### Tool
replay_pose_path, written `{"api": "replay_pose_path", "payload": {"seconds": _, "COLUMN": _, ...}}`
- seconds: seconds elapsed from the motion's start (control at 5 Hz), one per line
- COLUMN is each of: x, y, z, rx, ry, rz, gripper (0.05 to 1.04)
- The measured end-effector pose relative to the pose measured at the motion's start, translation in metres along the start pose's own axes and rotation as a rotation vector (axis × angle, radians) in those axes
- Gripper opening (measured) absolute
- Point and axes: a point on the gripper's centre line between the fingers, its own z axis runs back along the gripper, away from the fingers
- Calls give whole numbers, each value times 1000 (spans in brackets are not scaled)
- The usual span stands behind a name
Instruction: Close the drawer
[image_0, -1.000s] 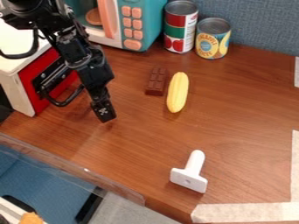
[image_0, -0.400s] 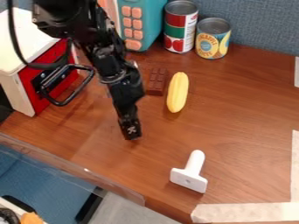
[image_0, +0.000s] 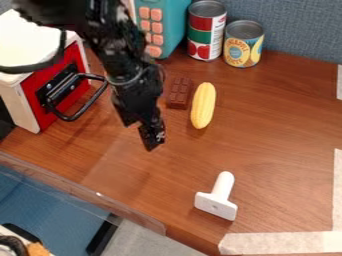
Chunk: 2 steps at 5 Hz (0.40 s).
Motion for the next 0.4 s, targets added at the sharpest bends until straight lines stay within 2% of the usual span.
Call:
{"api": "replay_pose_path", "payload": {"seconds": 0.2, "x": -3, "y": -9, "z": 26, "rx": -14, "ry": -45, "rz": 48, "gripper": 1000}}
{"api": "replay_pose_path", "payload": {"seconds": 0.4, "x": -9, "y": -13, "z": 58, "rx": -35, "ry": -113, "rz": 51, "gripper": 1000}}
